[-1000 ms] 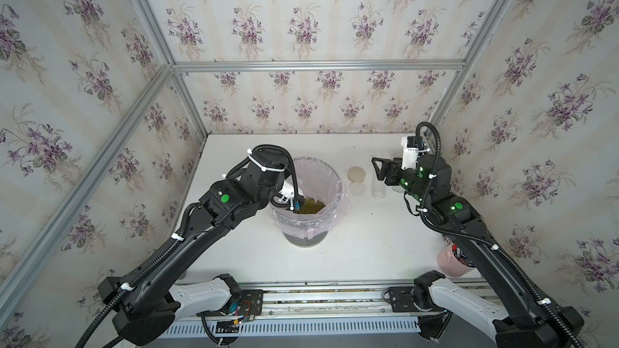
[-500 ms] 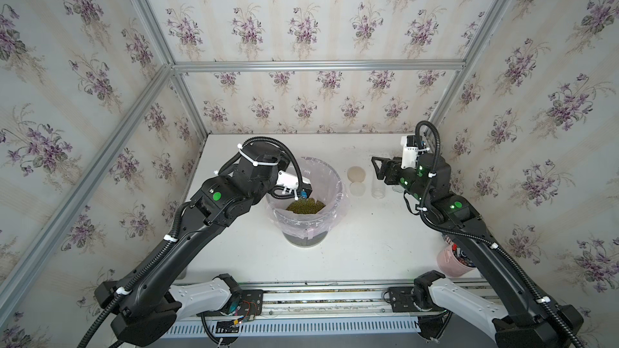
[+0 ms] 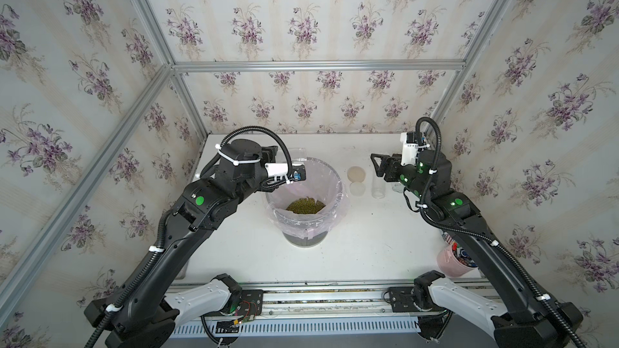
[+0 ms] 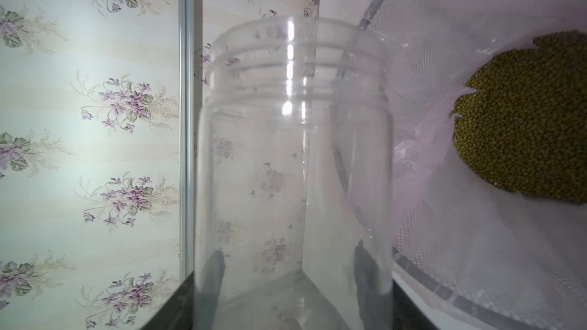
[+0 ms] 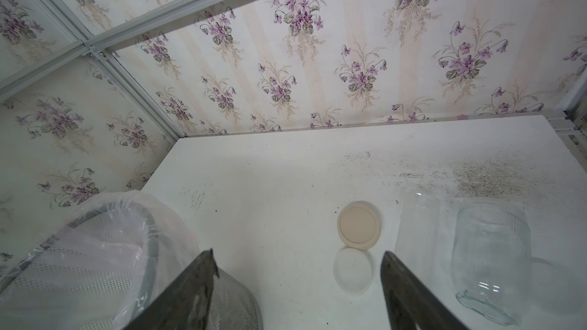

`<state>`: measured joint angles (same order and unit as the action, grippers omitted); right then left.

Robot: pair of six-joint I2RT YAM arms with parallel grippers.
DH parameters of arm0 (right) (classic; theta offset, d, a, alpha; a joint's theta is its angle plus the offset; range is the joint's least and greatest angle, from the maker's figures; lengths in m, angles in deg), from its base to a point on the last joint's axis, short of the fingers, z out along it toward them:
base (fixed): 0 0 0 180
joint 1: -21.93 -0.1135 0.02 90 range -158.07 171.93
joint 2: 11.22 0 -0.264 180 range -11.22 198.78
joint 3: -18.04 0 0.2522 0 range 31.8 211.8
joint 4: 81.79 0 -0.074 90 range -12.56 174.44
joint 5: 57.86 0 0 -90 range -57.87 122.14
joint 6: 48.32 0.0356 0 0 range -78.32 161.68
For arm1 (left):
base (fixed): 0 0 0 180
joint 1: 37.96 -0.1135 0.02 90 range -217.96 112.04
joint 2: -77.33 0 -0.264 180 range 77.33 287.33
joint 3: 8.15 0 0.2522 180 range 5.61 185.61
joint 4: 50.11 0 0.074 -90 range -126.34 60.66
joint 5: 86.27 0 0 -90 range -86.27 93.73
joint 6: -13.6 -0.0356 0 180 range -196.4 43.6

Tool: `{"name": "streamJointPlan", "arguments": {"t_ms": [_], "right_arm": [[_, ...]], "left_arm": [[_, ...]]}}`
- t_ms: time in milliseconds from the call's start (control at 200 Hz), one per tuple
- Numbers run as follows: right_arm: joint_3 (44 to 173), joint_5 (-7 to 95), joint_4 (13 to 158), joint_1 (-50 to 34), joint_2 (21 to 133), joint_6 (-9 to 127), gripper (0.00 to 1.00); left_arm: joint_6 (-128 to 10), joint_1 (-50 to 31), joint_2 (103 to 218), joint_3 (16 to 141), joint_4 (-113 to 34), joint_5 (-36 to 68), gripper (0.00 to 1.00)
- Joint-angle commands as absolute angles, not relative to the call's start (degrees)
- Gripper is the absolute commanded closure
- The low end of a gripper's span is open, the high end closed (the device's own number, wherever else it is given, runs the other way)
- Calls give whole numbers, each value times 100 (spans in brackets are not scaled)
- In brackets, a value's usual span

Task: Empty moldy mung beans from jars
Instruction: Pour the moldy mung beans from the jar into the trash bin.

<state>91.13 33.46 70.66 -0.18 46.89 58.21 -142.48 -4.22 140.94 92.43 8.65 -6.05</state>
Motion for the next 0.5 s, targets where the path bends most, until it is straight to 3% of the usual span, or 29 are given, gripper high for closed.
{"name": "streamJointPlan", "arguments": {"t_ms": [0,495], "right_arm": [[9173,3705,7292,-22,4693,5931,21],[9380,3988,7211,-22,4718,6056,21]], "left_arm": [[-13272,-551,14027,9243,543,183,100],[-11556,-1038,13828,8655,-32,1125,100]]}}
